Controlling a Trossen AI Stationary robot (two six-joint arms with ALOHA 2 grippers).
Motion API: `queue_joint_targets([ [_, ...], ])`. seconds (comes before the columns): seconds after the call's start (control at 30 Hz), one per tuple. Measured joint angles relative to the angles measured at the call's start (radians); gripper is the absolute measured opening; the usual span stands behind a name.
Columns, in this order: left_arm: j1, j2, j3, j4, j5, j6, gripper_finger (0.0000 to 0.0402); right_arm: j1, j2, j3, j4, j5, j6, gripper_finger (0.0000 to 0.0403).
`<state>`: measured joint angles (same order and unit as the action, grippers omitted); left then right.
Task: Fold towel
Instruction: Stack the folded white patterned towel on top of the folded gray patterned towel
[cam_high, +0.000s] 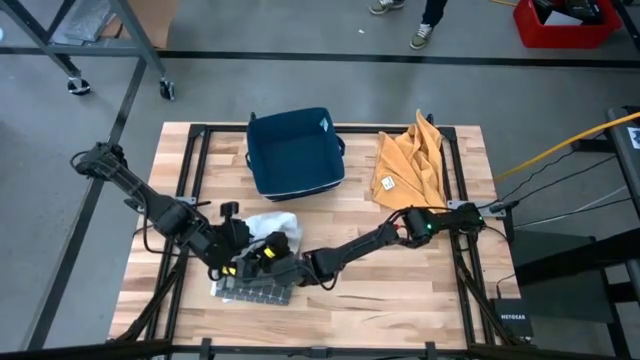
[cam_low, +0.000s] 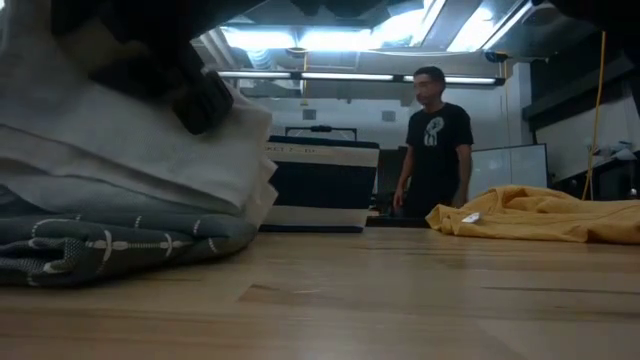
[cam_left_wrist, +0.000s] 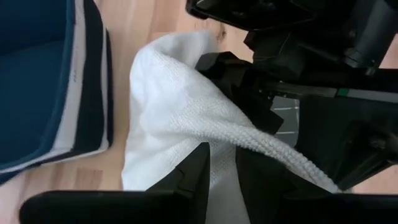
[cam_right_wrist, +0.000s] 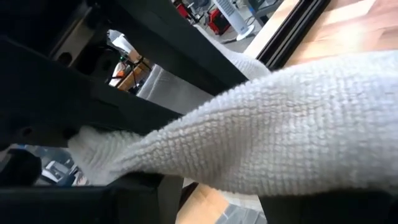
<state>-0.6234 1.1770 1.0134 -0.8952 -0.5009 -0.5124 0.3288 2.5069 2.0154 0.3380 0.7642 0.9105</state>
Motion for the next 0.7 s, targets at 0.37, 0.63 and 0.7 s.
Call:
queue_joint_targets([
  [0.37, -0.027, 0.005, -0.001, 0.012, 0.067, -0.055, 0.0072, 0.029, 0.0, 0.003, -0.039, -0.038, 0.008, 0.0177],
  [0.63, -0.111, 0.007, -0.055, 0.067, 0.118, -0.147, 0.0072, 0.073, -0.001, 0.004, -0.077, -0.062, 0.009, 0.0177],
  [0.7, -0.125, 0.013, -0.068, 0.09, 0.133, -0.152, 0.0072, 0.075, -0.001, 0.004, -0.081, -0.1, 0.009, 0.0177],
])
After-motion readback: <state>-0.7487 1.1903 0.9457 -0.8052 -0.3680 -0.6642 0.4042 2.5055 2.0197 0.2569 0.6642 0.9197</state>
